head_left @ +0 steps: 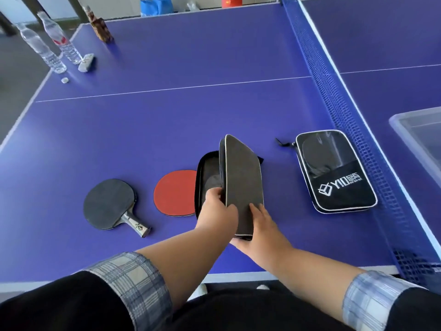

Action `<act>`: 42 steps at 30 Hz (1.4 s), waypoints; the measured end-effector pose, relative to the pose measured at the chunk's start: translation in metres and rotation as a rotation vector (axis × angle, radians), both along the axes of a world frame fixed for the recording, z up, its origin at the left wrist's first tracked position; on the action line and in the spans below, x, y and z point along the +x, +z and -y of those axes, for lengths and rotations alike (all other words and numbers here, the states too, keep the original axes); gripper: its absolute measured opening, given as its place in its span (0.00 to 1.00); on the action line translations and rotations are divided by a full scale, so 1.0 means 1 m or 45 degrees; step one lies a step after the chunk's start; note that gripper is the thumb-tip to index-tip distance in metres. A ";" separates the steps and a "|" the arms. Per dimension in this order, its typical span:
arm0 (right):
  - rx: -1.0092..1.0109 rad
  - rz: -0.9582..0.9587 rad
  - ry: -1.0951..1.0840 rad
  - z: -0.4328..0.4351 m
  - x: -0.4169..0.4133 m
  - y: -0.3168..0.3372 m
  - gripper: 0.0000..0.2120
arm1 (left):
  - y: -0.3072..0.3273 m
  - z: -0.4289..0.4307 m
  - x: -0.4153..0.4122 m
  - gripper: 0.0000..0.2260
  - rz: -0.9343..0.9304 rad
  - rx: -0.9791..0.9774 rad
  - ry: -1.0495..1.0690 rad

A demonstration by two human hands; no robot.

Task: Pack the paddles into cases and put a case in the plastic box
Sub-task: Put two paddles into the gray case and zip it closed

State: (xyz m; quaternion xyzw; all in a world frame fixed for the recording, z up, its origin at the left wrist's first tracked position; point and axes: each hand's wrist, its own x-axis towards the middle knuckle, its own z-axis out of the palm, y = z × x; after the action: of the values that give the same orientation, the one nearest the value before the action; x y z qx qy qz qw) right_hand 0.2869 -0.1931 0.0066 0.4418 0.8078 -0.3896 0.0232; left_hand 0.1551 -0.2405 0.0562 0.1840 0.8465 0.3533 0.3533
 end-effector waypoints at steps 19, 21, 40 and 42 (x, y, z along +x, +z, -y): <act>-0.816 -0.436 -1.245 -0.091 0.111 -0.029 0.05 | -0.046 -0.010 0.041 0.32 -0.307 -0.795 -1.173; -0.932 -0.341 -1.294 -0.093 0.114 -0.037 0.07 | -0.048 -0.011 0.042 0.32 -0.333 -0.795 -1.171; -1.227 -0.012 -1.346 -0.071 0.094 -0.018 0.20 | -0.043 0.011 0.005 0.28 -0.736 -0.541 -0.540; -1.049 0.138 -0.950 -0.058 0.076 -0.006 0.20 | -0.043 0.010 -0.008 0.30 -0.423 -0.547 -0.154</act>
State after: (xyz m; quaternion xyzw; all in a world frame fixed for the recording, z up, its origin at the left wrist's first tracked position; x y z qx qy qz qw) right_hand 0.3632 -0.1352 0.0002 0.6715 0.3752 -0.6317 0.0961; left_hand 0.1469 -0.2505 0.0131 0.2103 0.9358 0.1093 0.2611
